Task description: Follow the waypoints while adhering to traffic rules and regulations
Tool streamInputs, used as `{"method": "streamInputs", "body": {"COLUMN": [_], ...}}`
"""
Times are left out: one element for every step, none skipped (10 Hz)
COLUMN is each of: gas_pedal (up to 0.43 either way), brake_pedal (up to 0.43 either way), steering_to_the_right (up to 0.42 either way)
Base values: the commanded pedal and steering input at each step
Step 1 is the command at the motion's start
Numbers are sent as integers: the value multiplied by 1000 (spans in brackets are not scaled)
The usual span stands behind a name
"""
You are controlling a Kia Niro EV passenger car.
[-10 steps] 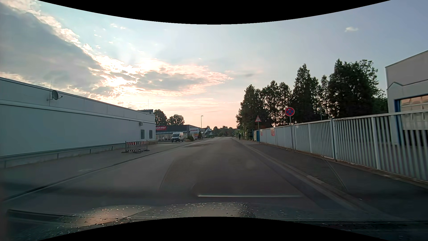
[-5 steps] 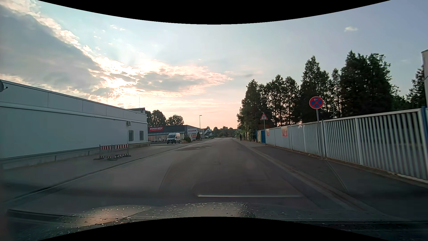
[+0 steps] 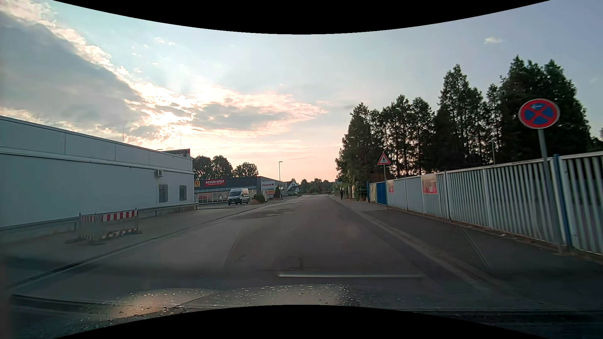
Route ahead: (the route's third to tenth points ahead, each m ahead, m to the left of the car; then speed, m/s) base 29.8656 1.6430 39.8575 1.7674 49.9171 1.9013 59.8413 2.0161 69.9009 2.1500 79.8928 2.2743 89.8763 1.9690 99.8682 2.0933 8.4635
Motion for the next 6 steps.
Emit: {"method": "streamInputs", "body": {"gas_pedal": [28, 28, 28, 28, 28, 28], "brake_pedal": [0, 0, 0, 0, 0, 0], "steering_to_the_right": [-6, -6, -6, -5, -4, -3]}}
